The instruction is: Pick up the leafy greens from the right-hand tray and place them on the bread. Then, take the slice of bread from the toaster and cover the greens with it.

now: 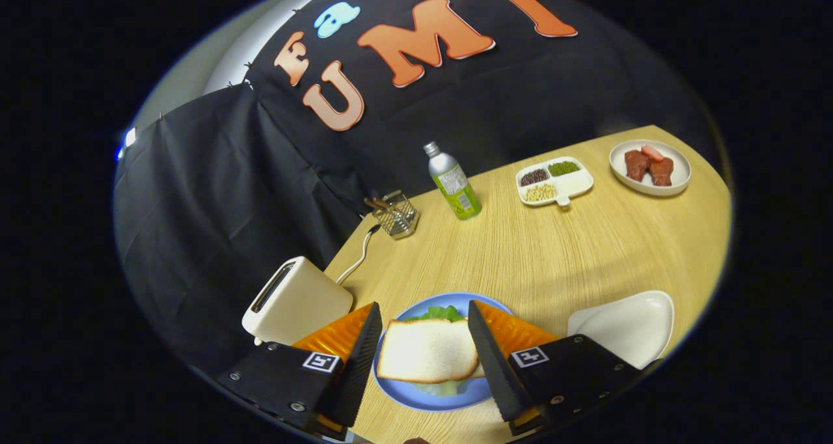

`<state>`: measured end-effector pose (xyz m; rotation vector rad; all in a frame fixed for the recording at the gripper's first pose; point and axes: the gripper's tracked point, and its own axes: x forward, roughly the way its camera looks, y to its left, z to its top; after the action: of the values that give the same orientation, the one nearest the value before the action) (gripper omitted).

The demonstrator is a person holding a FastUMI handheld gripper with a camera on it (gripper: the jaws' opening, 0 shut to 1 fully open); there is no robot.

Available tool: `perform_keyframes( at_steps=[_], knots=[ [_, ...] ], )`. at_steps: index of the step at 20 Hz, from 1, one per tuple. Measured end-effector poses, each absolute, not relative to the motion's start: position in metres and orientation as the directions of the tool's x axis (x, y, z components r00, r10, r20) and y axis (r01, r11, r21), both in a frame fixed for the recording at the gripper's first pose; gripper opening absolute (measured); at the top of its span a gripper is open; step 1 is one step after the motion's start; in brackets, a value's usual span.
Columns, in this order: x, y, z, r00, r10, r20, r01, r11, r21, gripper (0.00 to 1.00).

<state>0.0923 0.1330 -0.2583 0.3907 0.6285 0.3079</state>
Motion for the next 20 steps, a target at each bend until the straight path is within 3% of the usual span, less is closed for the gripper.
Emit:
perform_keyframes(
  at_steps=[8, 13, 20],
  knots=[
    [0.091, 0.104, -0.152, 0.907, 0.267, -0.326, -0.187, 0.948, 0.256, 0.83],
    [0.073, 0.095, -0.099, 0.965, 0.188, -0.184, -0.173, 0.98, 0.096, 0.96],
    [0.046, 0.094, -0.079, 0.983, 0.148, -0.107, -0.138, 0.985, 0.099, 0.97]
  ],
)
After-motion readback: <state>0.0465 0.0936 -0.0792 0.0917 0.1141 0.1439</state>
